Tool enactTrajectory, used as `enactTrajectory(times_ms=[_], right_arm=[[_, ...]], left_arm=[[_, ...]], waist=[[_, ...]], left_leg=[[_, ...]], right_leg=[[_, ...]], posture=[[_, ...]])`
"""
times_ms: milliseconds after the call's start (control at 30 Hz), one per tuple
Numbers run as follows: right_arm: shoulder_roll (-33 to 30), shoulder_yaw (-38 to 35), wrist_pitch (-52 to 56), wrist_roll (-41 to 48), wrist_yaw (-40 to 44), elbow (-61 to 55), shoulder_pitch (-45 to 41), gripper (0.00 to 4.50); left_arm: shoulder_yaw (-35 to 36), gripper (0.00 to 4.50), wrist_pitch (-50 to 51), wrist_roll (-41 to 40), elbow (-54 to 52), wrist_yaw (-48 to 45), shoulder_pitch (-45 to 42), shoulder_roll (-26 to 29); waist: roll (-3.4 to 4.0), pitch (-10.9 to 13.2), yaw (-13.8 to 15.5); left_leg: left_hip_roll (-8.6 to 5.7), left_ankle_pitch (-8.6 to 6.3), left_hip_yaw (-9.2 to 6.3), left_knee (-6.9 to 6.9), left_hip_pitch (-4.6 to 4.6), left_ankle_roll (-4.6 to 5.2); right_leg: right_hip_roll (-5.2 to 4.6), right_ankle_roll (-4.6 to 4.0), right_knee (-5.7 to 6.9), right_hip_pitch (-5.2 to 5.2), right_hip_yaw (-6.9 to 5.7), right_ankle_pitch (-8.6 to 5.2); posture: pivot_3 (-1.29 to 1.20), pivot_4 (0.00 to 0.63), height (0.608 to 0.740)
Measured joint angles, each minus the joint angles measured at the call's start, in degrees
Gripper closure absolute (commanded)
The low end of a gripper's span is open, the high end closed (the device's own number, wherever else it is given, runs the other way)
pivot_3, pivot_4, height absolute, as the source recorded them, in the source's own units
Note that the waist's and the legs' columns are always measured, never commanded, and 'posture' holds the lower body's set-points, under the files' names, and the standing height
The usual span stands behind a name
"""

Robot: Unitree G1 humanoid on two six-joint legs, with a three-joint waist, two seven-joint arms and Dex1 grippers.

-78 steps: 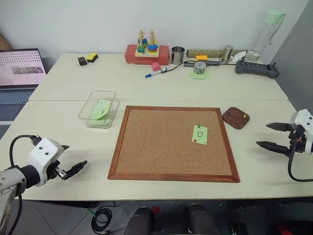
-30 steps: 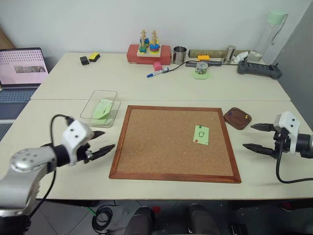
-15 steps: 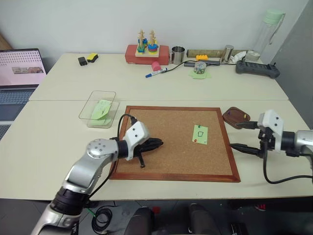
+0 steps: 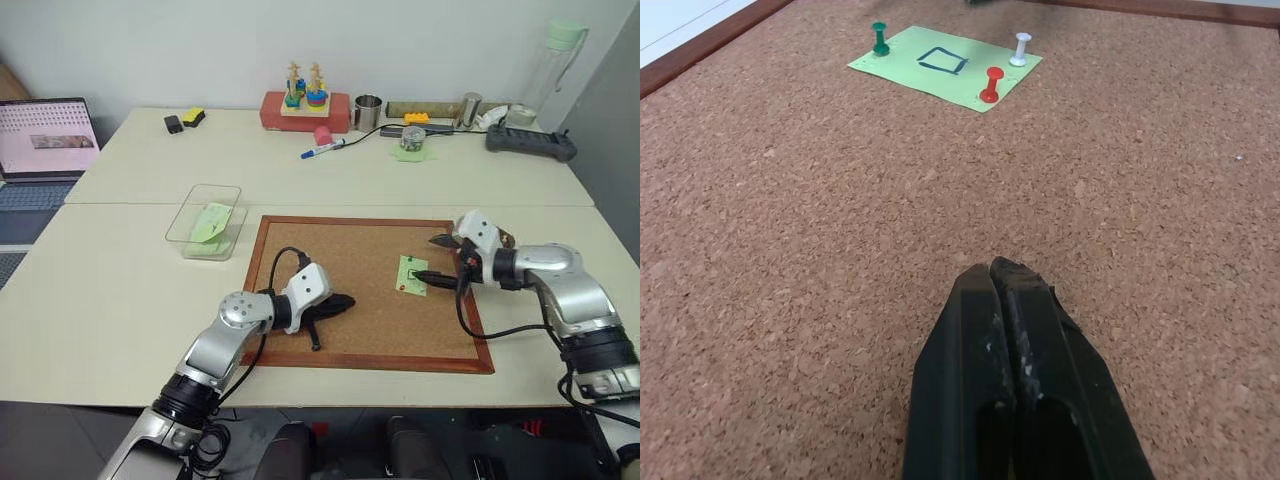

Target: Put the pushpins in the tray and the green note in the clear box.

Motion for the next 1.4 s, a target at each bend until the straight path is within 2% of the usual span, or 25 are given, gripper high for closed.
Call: enactTrajectory(times_ms=[67, 167, 367, 800, 1033, 1400], right_arm=[[1.8, 0.2, -2.9, -1.3, -0.8, 4.9, -2.4, 0.00], [2.9, 0.6, -6.7, -2.9, -1.0, 10.3, -4.4, 0.53], [3.6, 0.5, -11.3, -3.4, -0.6, 15.5, -4.5, 1.93], [4.5, 0.6, -12.5, -3.3, 2.9, 16.3, -4.7, 4.38], [4.6, 0.2, -10.8, -2.6, 4.1, 15.5, -4.7, 4.47], [3.5, -3.8, -2.6, 2.1, 5.9, 8.0, -4.8, 4.47]], left_arm=[[0.0, 4.46, -0.2, 0.0, 0.1, 0.3, 0.2, -0.3], [0.0, 4.50, -0.7, 0.1, 0.1, 0.3, 0.3, -0.5], [0.5, 4.50, -1.0, 0.3, -0.1, 0.7, 1.0, -0.5], [0.6, 4.50, -1.0, 0.4, -0.6, 1.7, 1.6, -0.4], [0.6, 4.50, -1.0, 0.4, -0.8, 1.7, 1.7, -0.4], [0.4, 4.50, -1.0, 1.2, -1.2, 2.1, 1.9, -0.5]], waist=[[0.01, 0.0, 0.0], [0.01, 0.0, 0.1], [0.03, 0.0, -0.1], [0.04, 0.0, -0.1], [0.05, 0.0, -0.1], [0.10, -0.1, -0.1]], left_leg=[[-0.01, 0.00, -0.01, 0.00, 0.00, 0.00], [-0.03, 0.00, -0.01, 0.00, -0.02, 0.00], [-0.02, 0.00, -0.02, -0.01, 0.03, 0.01], [-0.02, 0.01, -0.01, 0.01, 0.05, 0.02], [-0.02, 0.01, -0.04, 0.02, 0.04, 0.02], [-0.01, 0.02, -0.03, 0.03, 0.06, 0.03]], right_leg=[[0.00, 0.02, -0.01, 0.01, -0.01, 0.01], [0.00, 0.05, -0.01, 0.02, -0.02, 0.03], [0.00, 0.04, 0.04, 0.02, 0.01, 0.04], [0.00, 0.04, 0.06, 0.02, 0.03, 0.04], [0.00, 0.04, 0.07, 0.02, 0.02, 0.04], [0.00, 0.04, 0.06, 0.04, 0.02, 0.04]], posture=[[0.00, 0.150, 0.740], [0.00, 0.150, 0.740], [0.00, 0.150, 0.740], [0.00, 0.150, 0.740], [0.00, 0.150, 0.740], [0.00, 0.150, 0.740]])
